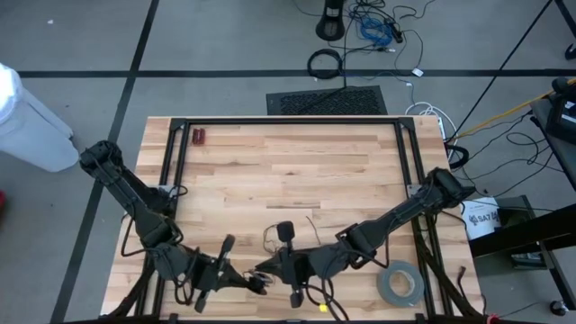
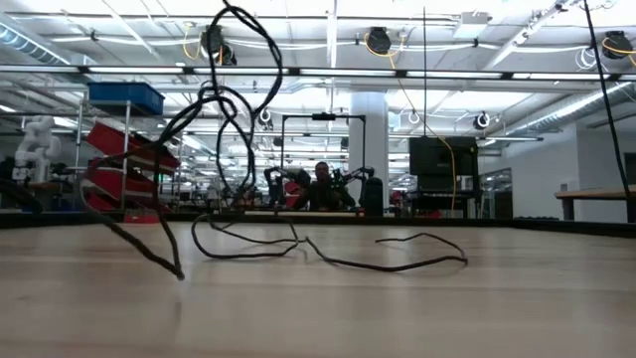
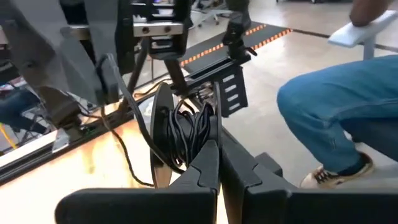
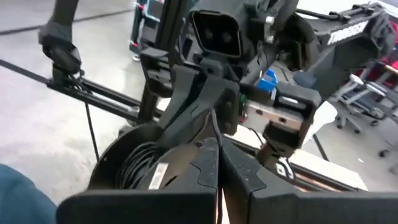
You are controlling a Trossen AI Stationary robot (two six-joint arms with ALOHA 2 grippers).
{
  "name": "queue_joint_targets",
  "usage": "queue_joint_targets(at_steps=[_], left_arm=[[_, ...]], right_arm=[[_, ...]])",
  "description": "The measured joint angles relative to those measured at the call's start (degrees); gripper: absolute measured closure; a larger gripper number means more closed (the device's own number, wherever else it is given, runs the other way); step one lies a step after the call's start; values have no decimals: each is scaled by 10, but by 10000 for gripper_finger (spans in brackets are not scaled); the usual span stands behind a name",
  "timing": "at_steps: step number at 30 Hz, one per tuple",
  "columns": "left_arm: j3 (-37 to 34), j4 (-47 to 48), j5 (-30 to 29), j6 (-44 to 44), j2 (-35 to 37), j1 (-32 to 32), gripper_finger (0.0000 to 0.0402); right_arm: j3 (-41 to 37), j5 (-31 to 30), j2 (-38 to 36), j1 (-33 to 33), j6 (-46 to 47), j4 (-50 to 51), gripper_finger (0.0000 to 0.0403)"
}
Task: Coil cords
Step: Coil the black wire on the spool
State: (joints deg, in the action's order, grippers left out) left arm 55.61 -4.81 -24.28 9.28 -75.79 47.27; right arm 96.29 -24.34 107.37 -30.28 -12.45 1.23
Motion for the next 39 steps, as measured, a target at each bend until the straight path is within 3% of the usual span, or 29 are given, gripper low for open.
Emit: queue_joint_targets(at_steps=[6, 22, 27, 33, 39], left_arm=[[0, 18, -28, -15, 0, 0, 398], [0, 90, -165, -58, 45, 31, 398], [0, 89, -195, -44, 52, 51, 398], [0, 73, -213, -12, 54, 69, 398], [0, 29, -216, 24, 54, 82, 398]], right_arm=[[0, -43, -15, -16, 3, 47, 403], [0, -43, -21, -28, 52, 120, 403], [0, -36, -21, -27, 76, 146, 403], [0, 34, -21, -20, 92, 149, 403], [0, 36, -21, -16, 106, 176, 392]])
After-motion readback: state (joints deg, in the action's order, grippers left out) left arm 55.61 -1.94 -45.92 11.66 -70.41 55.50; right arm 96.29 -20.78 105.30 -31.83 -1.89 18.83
